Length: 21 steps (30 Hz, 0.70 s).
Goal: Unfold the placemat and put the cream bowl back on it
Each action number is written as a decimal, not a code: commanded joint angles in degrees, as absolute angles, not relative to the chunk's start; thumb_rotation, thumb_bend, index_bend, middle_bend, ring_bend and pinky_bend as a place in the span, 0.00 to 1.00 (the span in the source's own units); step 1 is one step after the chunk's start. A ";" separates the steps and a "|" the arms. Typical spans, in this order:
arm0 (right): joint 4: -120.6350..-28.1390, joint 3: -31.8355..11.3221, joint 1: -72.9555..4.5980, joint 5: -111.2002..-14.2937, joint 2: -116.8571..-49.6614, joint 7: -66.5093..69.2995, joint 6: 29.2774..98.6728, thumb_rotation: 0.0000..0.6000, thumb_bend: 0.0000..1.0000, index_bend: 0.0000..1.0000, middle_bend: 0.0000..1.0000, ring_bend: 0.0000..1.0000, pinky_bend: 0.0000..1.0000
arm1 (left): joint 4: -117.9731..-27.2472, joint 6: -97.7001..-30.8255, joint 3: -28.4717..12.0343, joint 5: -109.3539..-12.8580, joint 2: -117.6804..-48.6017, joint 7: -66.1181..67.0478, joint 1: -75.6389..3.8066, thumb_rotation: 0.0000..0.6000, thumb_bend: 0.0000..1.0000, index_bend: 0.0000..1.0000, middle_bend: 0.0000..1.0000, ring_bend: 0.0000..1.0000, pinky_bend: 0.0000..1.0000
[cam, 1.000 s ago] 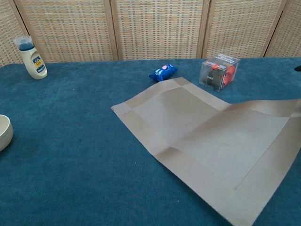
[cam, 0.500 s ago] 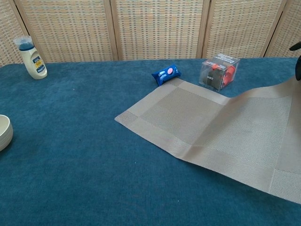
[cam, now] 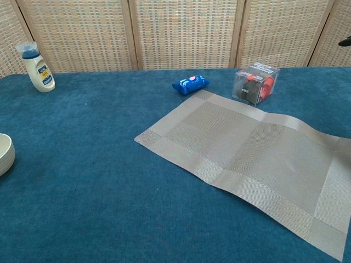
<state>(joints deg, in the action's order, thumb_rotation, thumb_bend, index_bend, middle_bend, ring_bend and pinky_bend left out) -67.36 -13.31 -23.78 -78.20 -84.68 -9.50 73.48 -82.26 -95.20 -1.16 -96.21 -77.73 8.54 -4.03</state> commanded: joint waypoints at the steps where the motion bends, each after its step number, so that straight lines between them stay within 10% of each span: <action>1: -70.19 -13.39 -21.41 -76.63 -82.90 -9.18 75.57 1.00 0.32 0.03 0.00 0.00 0.00 | -82.34 -95.19 -1.14 -96.23 -77.72 8.56 -4.04 1.00 0.17 0.04 0.00 0.00 0.00; 21: -79.41 -5.21 -7.97 -85.96 -80.73 2.23 93.10 1.00 0.20 0.03 0.00 0.00 0.00 | -87.70 -87.34 -3.22 -94.11 -76.87 14.50 -8.92 1.00 0.15 0.04 0.00 0.00 0.00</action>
<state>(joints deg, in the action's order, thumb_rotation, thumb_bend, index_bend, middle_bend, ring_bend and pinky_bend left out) -79.37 -5.53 -8.30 -85.64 -80.78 1.87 92.90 -87.32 -87.95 -2.98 -94.47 -76.87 14.11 -8.42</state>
